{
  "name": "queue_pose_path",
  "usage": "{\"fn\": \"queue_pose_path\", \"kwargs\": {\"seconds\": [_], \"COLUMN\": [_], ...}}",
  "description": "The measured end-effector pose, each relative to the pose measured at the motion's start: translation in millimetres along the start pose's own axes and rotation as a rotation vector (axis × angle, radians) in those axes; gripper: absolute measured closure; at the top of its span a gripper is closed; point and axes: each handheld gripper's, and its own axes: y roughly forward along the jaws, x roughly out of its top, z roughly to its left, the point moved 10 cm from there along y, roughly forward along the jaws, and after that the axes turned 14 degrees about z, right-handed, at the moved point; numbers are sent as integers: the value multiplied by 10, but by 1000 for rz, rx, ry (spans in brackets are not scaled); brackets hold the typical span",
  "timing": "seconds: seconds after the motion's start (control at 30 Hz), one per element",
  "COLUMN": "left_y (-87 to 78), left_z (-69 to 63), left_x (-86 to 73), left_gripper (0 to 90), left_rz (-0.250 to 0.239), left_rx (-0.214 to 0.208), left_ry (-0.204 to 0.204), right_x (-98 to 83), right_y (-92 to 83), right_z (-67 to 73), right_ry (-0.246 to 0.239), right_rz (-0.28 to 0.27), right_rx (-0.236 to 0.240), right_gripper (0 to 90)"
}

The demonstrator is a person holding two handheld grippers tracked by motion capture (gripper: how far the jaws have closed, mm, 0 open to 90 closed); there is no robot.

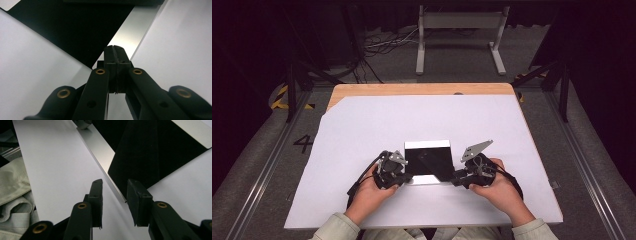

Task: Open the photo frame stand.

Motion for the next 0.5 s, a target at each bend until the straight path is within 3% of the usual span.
{"fn": "queue_pose_path", "kwargs": {"seconds": [0.13,0.2,0.4,0.5], "left_y": [0,-1,-1,-1], "left_z": [1,-1,3,4], "left_x": [-2,-5,-2,-3], "left_gripper": [900,900,900,900], "left_rz": [-1,1,-1,-1], "left_rx": [-1,-3,-4,-5], "left_ry": [-1,-4,0,-1], "right_x": [-71,-109,-184,-189], "right_y": [3,50,191,215], "right_z": [-96,-118,-121,-116], "right_ry": [37,51,52,48], "right_rz": [34,61,145,158], "right_rx": [-42,-41,-43,-42], "right_gripper": [644,635,621,620]}}
